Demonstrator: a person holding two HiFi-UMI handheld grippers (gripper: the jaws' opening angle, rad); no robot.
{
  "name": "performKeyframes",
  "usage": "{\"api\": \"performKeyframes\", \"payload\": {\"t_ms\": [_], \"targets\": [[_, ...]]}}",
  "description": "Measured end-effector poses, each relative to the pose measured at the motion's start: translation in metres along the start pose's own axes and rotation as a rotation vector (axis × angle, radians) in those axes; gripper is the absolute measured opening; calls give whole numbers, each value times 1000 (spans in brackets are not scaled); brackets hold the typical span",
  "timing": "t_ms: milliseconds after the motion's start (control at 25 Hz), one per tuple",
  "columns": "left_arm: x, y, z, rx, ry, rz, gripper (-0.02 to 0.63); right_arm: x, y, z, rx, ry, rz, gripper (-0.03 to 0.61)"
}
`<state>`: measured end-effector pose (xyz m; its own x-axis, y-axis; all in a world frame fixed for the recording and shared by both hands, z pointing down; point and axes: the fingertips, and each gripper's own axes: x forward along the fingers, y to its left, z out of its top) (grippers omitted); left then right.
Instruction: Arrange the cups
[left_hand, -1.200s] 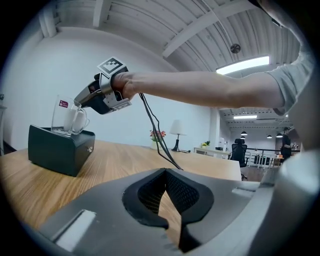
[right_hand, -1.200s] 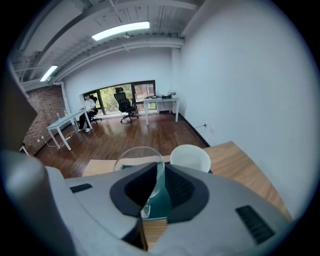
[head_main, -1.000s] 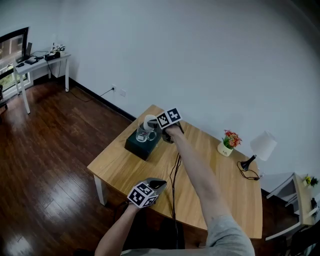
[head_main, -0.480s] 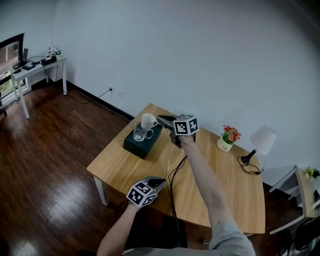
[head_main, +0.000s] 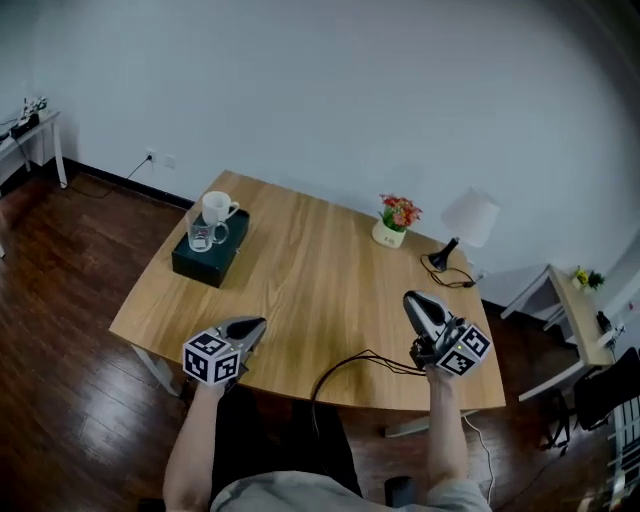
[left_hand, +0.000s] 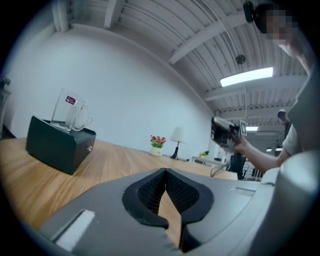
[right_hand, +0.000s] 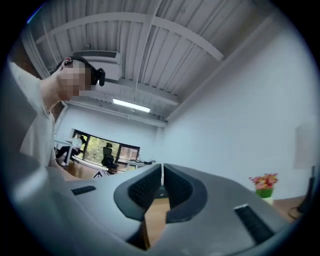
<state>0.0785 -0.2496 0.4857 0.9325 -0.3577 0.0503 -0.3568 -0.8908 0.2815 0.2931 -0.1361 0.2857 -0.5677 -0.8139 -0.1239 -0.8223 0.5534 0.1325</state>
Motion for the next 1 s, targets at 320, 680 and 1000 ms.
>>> {"api": "performKeyframes", "payload": {"t_ms": [320, 680, 1000], "targets": [[54, -126, 55, 25, -179, -340, 9, -90, 31, -42, 15, 23, -196, 9], [104, -183, 13, 3, -115, -485, 9, -137, 34, -71, 16, 8, -272, 9], [122, -221, -2, 48, -86, -521, 9, -204, 50, -22, -63, -13, -312, 9]]}}
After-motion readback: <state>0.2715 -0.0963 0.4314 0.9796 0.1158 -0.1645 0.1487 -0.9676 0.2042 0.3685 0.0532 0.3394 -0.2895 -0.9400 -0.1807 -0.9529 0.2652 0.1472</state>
